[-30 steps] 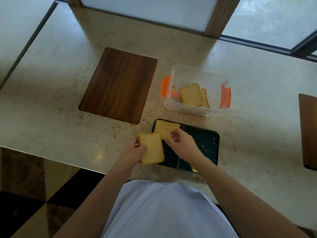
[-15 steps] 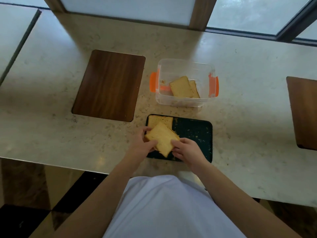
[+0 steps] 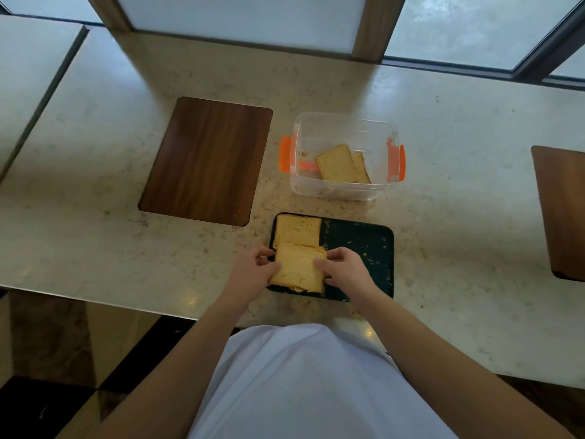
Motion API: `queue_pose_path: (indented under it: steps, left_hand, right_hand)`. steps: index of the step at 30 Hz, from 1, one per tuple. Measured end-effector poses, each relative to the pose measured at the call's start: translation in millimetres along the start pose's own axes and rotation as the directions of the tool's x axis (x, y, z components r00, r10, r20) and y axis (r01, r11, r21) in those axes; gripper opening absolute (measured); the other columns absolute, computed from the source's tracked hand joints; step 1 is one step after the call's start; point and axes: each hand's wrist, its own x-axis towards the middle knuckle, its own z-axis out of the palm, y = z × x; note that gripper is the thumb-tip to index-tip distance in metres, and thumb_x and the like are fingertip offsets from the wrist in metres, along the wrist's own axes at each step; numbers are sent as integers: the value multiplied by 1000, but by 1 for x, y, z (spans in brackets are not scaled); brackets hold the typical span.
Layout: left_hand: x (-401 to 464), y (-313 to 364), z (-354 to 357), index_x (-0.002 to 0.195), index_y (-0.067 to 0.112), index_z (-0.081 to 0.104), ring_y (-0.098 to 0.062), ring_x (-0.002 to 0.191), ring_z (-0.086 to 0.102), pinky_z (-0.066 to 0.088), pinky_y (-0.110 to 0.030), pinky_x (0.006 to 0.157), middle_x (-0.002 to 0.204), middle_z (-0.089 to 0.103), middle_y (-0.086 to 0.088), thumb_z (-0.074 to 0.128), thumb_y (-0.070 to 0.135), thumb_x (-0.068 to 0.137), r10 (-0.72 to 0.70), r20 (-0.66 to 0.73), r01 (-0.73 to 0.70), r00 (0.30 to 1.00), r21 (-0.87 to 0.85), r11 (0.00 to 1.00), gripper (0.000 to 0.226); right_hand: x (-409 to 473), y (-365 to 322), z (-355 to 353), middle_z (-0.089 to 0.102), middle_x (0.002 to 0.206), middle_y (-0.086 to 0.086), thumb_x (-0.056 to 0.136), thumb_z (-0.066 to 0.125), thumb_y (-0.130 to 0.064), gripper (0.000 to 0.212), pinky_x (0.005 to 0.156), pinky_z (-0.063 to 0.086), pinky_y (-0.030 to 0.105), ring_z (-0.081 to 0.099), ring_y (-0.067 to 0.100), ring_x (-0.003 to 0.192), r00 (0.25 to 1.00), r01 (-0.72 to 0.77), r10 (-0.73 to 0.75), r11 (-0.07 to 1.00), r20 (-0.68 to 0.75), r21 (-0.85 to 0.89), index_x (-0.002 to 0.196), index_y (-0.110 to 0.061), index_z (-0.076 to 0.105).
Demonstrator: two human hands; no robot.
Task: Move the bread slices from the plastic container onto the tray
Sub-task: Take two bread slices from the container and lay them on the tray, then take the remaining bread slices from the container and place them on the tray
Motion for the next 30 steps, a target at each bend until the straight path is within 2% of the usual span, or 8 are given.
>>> queue_pose_path:
  steps: [5,8,11,13,15,20,25,30]
  left_hand:
    - [-1,-5,2,121,10,63,-24,97,65,55,-47,90,104,66,-7,66,19,90,-25,20,22,999,138,990,32]
    - [-1,-2,2,122,9,63,-24,96,64,55,-40,83,107,67,-7,62,20,92,-10,4,9,1000,202,979,32]
    - [-2,2,2,87,23,63,-19,79,59,44,-31,70,92,61,-4,59,21,91,45,10,-46,999,295,955,6]
    - [0,2,4,68,31,44,-16,72,47,36,-30,62,85,50,-3,58,20,90,58,20,-61,998,345,937,28]
    - [0,4,4,66,26,41,-15,67,41,30,-29,57,79,46,-2,58,17,88,68,24,-72,997,360,930,29]
    - [-1,3,7,65,11,46,-16,54,35,27,-31,55,59,38,-2,59,14,84,85,28,-89,996,379,921,23]
    - [-3,3,10,68,10,48,-16,54,35,27,-31,52,61,40,-5,57,15,85,125,50,-134,991,446,885,20]
    - [-4,5,15,62,12,36,-16,56,38,24,-32,48,65,40,-4,56,18,88,166,75,-177,983,599,781,33]
  right_hand:
    - [6,8,4,64,104,1,92,70,-22,29,82,62,38,67,18,91,1000,-13,13,987,0,-160,118,-18,58]
    - [8,9,12,64,107,-3,92,69,-22,31,86,61,43,67,17,94,1000,21,-23,976,-9,-217,122,-19,60]
    - [10,10,19,65,110,-4,92,69,-24,34,91,58,43,65,16,99,998,48,-54,967,-16,-251,125,-18,62]
    - [10,10,21,65,108,-5,92,68,-23,36,91,58,42,64,15,99,998,50,-55,965,-13,-257,127,-18,62]
    - [10,11,21,65,108,-5,92,67,-22,36,88,58,39,64,15,98,999,47,-52,961,-10,-271,127,-17,62]
    - [8,15,20,61,97,-7,88,68,-20,34,63,50,23,60,7,84,998,35,-47,955,-34,-294,120,-19,55]
    - [7,15,21,59,96,-7,89,64,-21,28,61,48,23,58,6,80,999,46,-52,943,-10,-331,114,-23,52]
    - [7,17,21,58,94,-10,89,63,-25,38,60,45,22,57,5,79,997,65,-71,914,0,-402,125,-20,53]
